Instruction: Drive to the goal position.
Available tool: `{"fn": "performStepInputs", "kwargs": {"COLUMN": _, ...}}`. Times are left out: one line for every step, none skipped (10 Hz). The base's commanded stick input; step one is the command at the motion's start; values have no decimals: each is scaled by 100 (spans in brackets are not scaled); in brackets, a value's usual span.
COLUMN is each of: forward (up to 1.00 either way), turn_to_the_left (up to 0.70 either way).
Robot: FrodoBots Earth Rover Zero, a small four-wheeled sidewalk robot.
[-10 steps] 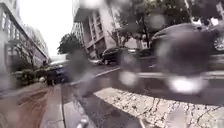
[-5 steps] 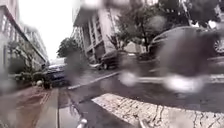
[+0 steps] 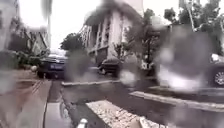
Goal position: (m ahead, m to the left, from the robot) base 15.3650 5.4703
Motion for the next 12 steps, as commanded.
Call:
{"fn": "performStepInputs", "kwargs": {"forward": 45, "turn_to_the_left": 0}}
{"fn": "performStepInputs", "kwargs": {"forward": 45, "turn_to_the_left": 0}}
{"fn": "performStepInputs", "kwargs": {"forward": 45, "turn_to_the_left": 0}}
{"fn": "performStepInputs", "kwargs": {"forward": 45, "turn_to_the_left": 0}}
{"fn": "performStepInputs", "kwargs": {"forward": 45, "turn_to_the_left": 0}}
{"fn": "performStepInputs", "kwargs": {"forward": 45, "turn_to_the_left": 0}}
{"fn": "performStepInputs", "kwargs": {"forward": 45, "turn_to_the_left": 0}}
{"fn": "performStepInputs", "kwargs": {"forward": 45, "turn_to_the_left": 0}}
{"fn": "performStepInputs", "kwargs": {"forward": 45, "turn_to_the_left": 0}}
{"fn": "performStepInputs", "kwargs": {"forward": 45, "turn_to_the_left": 0}}
{"fn": "performStepInputs", "kwargs": {"forward": 45, "turn_to_the_left": 4}}
{"fn": "performStepInputs", "kwargs": {"forward": 45, "turn_to_the_left": 27}}
